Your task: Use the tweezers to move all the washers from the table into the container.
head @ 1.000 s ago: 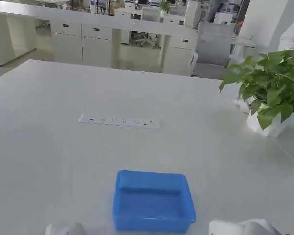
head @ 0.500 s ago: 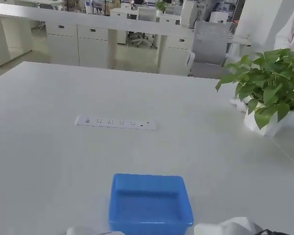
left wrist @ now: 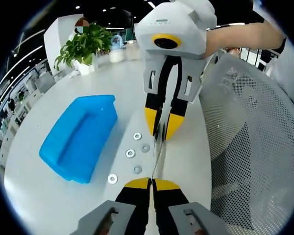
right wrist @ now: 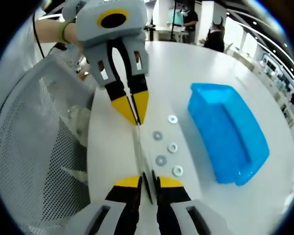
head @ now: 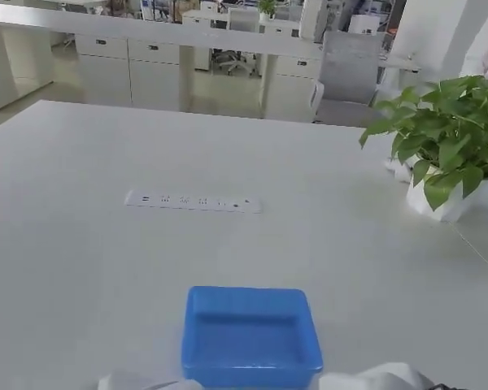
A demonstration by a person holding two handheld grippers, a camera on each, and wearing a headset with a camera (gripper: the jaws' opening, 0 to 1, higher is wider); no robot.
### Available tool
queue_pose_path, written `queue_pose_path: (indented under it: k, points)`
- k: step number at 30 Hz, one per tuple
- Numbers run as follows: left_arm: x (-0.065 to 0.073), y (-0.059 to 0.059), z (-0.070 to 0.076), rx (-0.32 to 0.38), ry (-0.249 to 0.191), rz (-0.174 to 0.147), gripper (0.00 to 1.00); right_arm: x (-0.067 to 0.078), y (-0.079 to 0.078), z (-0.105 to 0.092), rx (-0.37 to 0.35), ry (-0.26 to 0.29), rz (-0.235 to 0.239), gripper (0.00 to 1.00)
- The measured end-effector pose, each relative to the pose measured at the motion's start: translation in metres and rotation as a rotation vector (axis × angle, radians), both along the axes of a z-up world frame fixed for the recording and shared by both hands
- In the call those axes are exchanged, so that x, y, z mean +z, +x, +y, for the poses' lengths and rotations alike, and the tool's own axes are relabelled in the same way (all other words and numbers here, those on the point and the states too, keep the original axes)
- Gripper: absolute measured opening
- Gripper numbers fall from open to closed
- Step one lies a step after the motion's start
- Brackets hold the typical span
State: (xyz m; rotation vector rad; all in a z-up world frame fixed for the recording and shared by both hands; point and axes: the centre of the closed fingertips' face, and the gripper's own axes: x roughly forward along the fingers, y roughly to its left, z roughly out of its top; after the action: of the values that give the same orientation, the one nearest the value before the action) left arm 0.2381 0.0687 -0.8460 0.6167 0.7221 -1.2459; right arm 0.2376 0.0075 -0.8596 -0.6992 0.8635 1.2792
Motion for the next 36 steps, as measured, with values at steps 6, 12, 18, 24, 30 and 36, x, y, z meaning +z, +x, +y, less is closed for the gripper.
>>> queue_pose_path:
  k: [6, 12, 18, 24, 30, 36]
  points:
    - [0.023, -0.008, 0.001, -0.001, -0.033, -0.030, 0.00, 0.003, -0.001, 0.008, 0.034, 0.033, -0.026, 0.08]
    - [0.057, -0.018, -0.005, -0.035, -0.068, -0.096, 0.00, 0.012, -0.005, 0.018, 0.052, 0.100, -0.035, 0.09]
    - [0.079, -0.018, -0.011, -0.084, -0.054, -0.149, 0.00, 0.018, -0.006, 0.030, 0.061, 0.148, -0.041, 0.08]
    - [0.088, -0.020, -0.016, -0.101, -0.058, -0.156, 0.00, 0.020, -0.007, 0.039, 0.064, 0.180, -0.042, 0.08]
    - [0.092, -0.023, -0.014, -0.119, -0.045, -0.168, 0.00, 0.023, -0.007, 0.051, 0.065, 0.218, -0.046, 0.08]
    - [0.093, -0.020, -0.010, -0.130, -0.015, -0.193, 0.00, 0.023, -0.001, 0.061, 0.042, 0.243, -0.070, 0.08]
